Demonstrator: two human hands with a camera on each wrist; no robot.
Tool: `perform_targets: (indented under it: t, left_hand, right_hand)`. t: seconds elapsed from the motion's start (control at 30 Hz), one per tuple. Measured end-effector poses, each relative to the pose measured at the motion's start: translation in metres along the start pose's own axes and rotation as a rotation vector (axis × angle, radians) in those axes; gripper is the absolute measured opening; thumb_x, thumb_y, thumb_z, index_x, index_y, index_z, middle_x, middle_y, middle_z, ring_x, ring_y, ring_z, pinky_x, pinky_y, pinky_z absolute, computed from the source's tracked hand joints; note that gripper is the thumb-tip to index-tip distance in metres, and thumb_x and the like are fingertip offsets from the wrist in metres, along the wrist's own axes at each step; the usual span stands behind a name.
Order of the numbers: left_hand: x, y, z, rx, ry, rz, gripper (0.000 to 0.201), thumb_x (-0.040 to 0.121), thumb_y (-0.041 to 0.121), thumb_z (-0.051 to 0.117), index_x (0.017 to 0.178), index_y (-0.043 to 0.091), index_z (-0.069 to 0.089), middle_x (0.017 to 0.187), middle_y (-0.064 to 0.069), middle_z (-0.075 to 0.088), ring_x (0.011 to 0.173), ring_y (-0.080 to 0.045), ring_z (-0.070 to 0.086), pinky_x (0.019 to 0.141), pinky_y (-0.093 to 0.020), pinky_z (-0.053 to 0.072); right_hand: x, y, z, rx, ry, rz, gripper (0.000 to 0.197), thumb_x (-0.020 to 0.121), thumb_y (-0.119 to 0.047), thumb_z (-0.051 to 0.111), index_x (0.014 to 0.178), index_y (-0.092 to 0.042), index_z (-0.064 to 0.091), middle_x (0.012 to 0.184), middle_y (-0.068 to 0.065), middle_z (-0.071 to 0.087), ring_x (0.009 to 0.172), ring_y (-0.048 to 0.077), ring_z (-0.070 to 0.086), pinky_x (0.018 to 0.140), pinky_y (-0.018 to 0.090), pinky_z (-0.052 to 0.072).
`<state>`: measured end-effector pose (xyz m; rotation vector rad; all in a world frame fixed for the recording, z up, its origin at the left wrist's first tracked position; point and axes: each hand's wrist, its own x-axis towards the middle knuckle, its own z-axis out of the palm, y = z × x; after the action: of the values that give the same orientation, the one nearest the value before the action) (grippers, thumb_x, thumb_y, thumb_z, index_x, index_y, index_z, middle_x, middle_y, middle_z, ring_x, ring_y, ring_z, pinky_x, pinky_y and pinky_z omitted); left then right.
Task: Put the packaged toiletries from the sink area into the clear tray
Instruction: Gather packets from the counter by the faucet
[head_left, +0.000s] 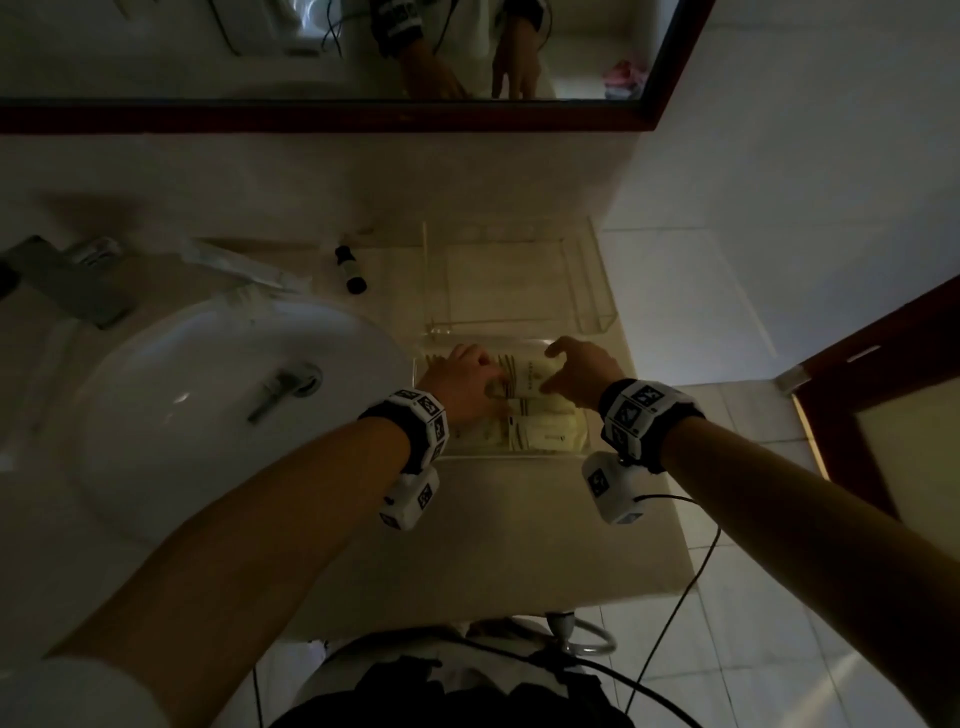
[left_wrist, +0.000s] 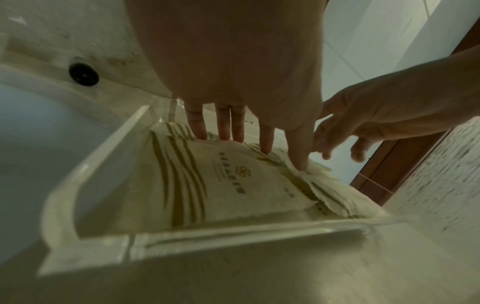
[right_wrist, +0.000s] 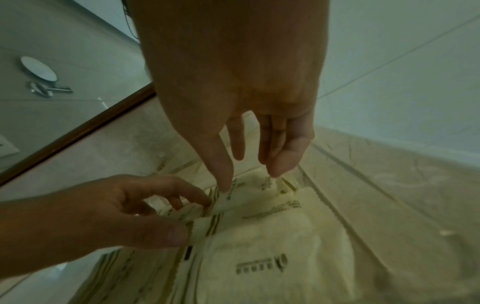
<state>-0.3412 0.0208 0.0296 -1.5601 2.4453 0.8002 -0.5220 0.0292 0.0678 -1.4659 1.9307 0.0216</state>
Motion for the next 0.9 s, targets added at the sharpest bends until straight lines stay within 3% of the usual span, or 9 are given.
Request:
perform_targets:
  t: [0.13,0.3,0.77,0.9]
  left_hand:
    - [0.001,-0.001,0.004,0.02,0.031,0.001,0.062,0.083,0.057,0.057,0.135,0.026,0.045,0.136,-0.002,0.039,0.13,-0.022,0.031,0.102,-0.042,0.036]
    - [0.002,-0.003,0.007,0.018,0.019,-0.006,0.066,0.081,0.055,0.06,0.138,0.025,0.043,0.137,-0.002,0.037,0.13,-0.022,0.03,0.104,-0.04,0.034]
    - [0.002,-0.005,0.012,-0.01,0.024,-0.005,0.074,0.075,0.054,0.067,0.139,0.028,0.041,0.138,0.0,0.036,0.129,-0.021,0.029,0.106,-0.04,0.034]
    - [-0.004,-0.01,0.007,-0.056,0.042,0.032,0.076,0.073,0.056,0.069,0.139,0.027,0.041,0.138,0.0,0.037,0.129,-0.021,0.031,0.108,-0.04,0.033]
  right_hand:
    - [-0.002,0.001,0.01,-0.195,-0.113,-0.073,0.072,0.079,-0.023,0.073,0.141,-0.029,0.036,0.137,0.013,0.036,0.123,0.035,0.044,0.1,0.043,0.044]
    - [0.0,0.005,0.021,-0.32,-0.101,-0.117,0.084,0.076,-0.032,0.076,0.145,-0.034,0.029,0.14,0.014,0.026,0.132,0.036,0.029,0.104,0.049,0.041]
    - [0.001,0.013,0.026,-0.299,-0.066,-0.186,0.083,0.077,-0.043,0.073,0.146,-0.035,0.028,0.14,0.012,0.027,0.131,0.033,0.028,0.107,0.046,0.037]
    - [0.002,0.007,0.019,-0.218,-0.045,-0.183,0.071,0.079,-0.039,0.072,0.141,-0.033,0.038,0.138,0.013,0.032,0.13,0.034,0.029,0.107,0.047,0.034]
